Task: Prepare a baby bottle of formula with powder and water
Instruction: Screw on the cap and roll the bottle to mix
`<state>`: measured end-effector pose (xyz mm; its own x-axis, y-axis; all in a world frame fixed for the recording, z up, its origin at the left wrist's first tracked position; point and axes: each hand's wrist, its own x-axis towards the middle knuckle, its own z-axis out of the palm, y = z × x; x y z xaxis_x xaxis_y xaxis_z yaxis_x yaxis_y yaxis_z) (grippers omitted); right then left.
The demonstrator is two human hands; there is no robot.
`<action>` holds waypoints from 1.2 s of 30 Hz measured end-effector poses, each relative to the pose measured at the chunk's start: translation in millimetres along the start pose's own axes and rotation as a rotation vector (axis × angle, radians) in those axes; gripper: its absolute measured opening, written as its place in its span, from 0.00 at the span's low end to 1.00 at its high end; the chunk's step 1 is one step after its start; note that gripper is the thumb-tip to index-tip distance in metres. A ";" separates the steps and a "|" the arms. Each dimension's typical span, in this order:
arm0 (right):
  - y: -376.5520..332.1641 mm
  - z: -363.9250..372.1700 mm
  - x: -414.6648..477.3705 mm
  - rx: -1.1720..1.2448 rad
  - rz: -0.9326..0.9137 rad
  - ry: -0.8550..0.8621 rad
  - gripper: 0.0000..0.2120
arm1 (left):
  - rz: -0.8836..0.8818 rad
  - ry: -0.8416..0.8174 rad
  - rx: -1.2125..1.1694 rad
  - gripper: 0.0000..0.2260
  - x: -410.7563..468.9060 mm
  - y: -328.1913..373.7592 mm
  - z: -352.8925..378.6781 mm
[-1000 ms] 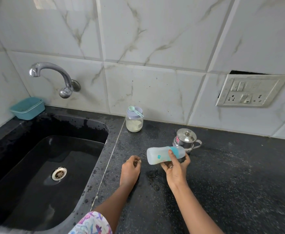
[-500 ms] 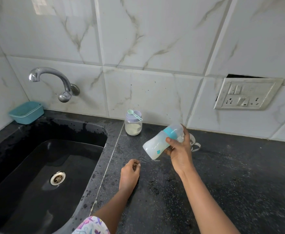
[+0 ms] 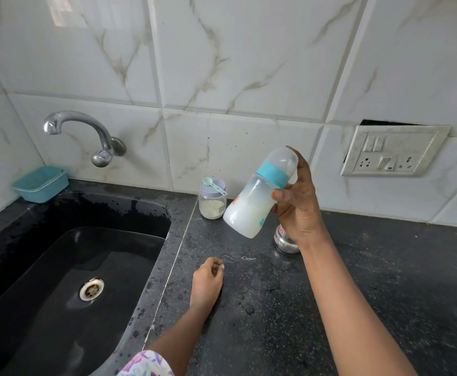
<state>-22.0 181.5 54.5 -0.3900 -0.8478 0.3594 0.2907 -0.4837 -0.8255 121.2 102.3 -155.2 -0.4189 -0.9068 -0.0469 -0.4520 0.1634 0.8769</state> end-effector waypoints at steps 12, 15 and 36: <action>-5.5 -1.2 3.2 -0.001 0.012 -0.091 0.44 | -0.005 -0.002 -0.004 0.05 1.2 -1.7 1.0; -2.5 -1.9 2.9 0.000 0.020 -0.096 0.44 | -0.003 0.002 -0.002 0.05 1.7 -1.7 1.1; 105.1 -55.6 -32.4 -0.800 0.257 0.181 0.37 | -0.023 0.001 -0.002 0.05 3.4 -1.7 1.3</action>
<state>-27.4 170.2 -68.1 -0.5493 -0.8295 0.1008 -0.2883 0.0749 -0.9546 119.5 99.5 -157.4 -0.4072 -0.9109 -0.0668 -0.4601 0.1414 0.8766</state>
